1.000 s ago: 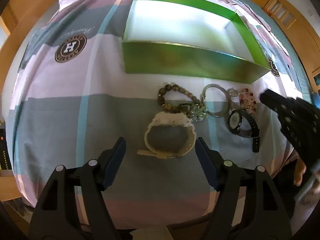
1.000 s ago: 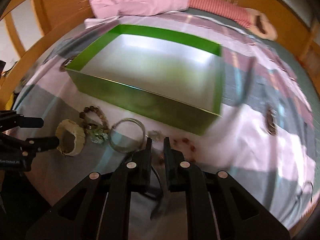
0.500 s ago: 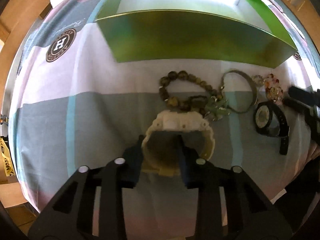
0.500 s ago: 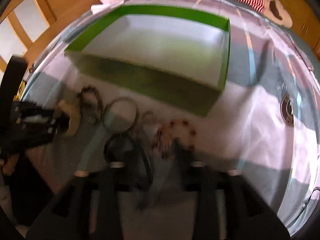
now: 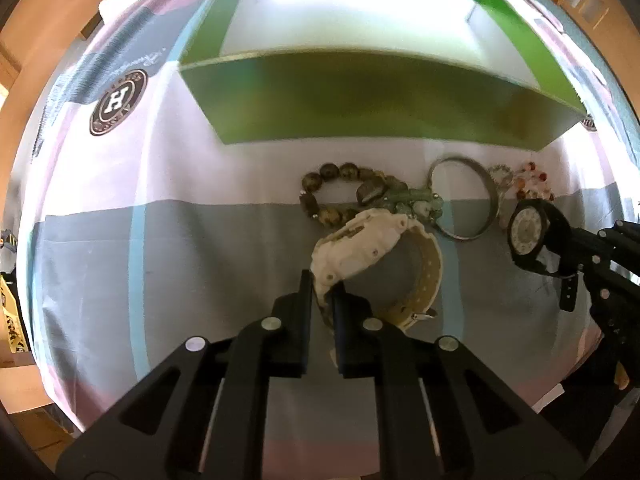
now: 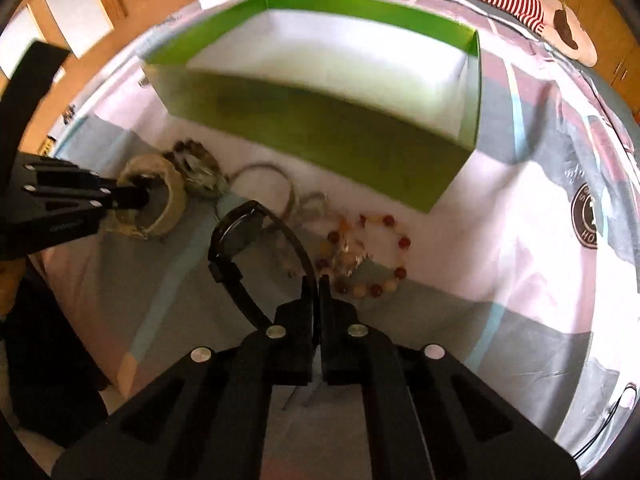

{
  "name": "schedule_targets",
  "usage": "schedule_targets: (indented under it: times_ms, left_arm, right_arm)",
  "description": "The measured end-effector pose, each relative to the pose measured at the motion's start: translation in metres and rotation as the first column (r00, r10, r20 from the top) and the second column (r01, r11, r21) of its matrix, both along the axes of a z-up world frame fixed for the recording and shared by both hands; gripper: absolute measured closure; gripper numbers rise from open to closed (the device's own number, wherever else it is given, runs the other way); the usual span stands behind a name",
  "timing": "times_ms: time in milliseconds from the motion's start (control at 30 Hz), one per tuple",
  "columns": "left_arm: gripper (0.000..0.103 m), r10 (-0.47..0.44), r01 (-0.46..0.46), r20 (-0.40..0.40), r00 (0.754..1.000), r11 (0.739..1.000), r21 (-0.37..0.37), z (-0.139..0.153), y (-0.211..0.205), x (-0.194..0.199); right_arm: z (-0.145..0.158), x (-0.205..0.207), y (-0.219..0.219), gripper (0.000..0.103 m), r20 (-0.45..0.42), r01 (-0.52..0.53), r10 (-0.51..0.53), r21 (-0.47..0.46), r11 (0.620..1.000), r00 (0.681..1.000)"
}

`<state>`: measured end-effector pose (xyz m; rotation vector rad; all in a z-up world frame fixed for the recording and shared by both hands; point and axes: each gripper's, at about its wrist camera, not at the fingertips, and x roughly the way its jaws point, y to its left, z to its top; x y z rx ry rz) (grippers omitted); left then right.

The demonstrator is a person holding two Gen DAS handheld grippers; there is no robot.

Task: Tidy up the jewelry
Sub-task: 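Close the left tool on the white watch while the right tool grasps the black watch, then carry both watches into the box and open both tools to release them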

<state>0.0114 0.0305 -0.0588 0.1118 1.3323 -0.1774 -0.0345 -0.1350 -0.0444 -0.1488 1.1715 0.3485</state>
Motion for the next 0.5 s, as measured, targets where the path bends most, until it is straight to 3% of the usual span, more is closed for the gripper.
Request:
schedule_targets:
  times_ms: [267,367,500]
  left_arm:
    - [0.093,0.007,0.000,0.080,0.997,0.996,-0.095,0.037,0.022,-0.010]
    - [0.093,0.018,-0.008,0.103,0.995,0.995,-0.097,0.048,0.027,-0.007]
    - [0.093,0.041,-0.019,0.116,0.992,0.983,-0.184,0.074,0.020,0.023]
  right_arm:
    - [0.042,0.003,-0.012,0.100,0.133,0.031,-0.047,0.125,0.992,0.990]
    - [0.043,0.013,-0.015,0.100,0.142,0.077,-0.096,0.139,0.987,0.985]
    - [0.056,0.048,-0.026,0.100,0.128,0.153,-0.184,0.223,0.963,0.975]
